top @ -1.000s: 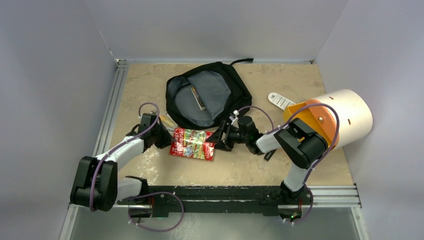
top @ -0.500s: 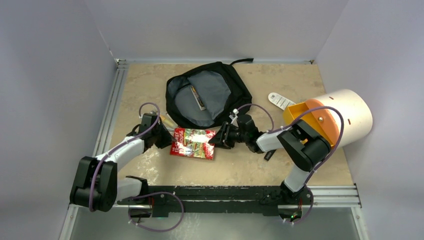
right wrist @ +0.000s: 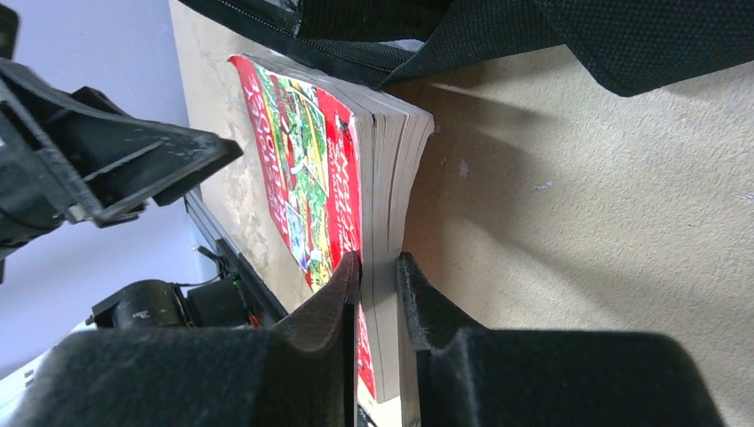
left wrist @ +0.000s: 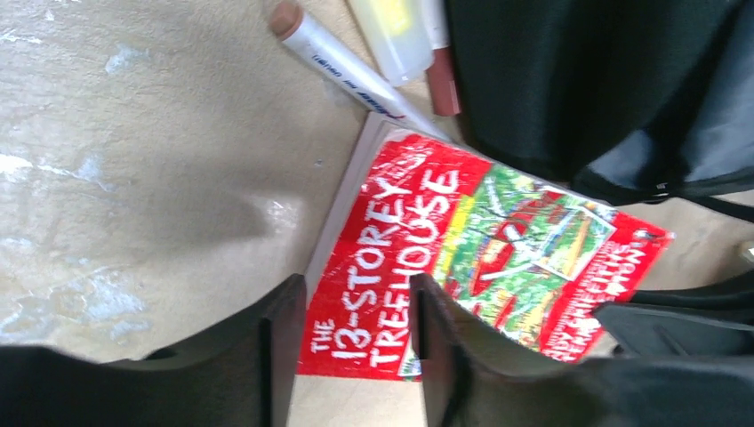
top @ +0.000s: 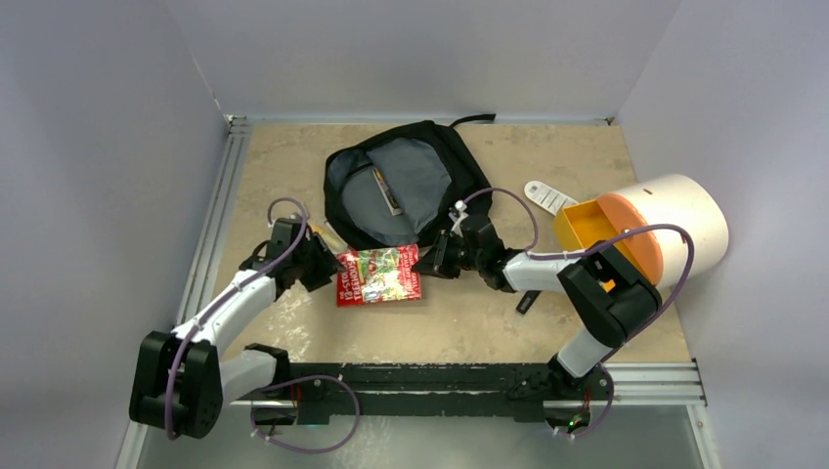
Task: Pack the student bag
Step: Pick up the book from the center of the board.
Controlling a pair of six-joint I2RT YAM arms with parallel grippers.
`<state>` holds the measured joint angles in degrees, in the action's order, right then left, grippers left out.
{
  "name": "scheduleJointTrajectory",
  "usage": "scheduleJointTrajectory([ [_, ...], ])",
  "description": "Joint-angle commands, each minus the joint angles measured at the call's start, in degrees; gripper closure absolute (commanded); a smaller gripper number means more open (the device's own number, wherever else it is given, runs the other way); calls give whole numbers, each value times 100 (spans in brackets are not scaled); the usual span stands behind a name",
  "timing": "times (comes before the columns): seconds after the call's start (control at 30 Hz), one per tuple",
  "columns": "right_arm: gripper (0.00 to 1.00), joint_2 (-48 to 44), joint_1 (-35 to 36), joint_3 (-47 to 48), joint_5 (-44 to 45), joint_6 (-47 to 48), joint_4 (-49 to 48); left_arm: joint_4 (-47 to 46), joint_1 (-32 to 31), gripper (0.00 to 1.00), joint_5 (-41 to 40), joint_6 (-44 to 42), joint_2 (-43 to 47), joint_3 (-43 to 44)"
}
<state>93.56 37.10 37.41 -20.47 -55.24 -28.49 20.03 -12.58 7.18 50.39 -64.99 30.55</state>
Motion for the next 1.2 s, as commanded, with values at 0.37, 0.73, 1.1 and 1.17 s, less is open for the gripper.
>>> scheduleJointTrajectory([
  [0.37,100,-291,3,3,-23,-660,-335,117,-166,22,1379,2288,2032,-960],
  [0.73,100,-425,8,-292,-348,-1497,-1033,-642,-582,20,1223,3159,2295,-1602],
  [1.1,100,-592,22,-418,-529,-1669,-1109,-2340,-958,20,1004,3818,1238,-1993],
  [1.17,100,-617,24,-467,-552,-1665,-1110,-2597,-998,22,953,3945,1145,-2047],
])
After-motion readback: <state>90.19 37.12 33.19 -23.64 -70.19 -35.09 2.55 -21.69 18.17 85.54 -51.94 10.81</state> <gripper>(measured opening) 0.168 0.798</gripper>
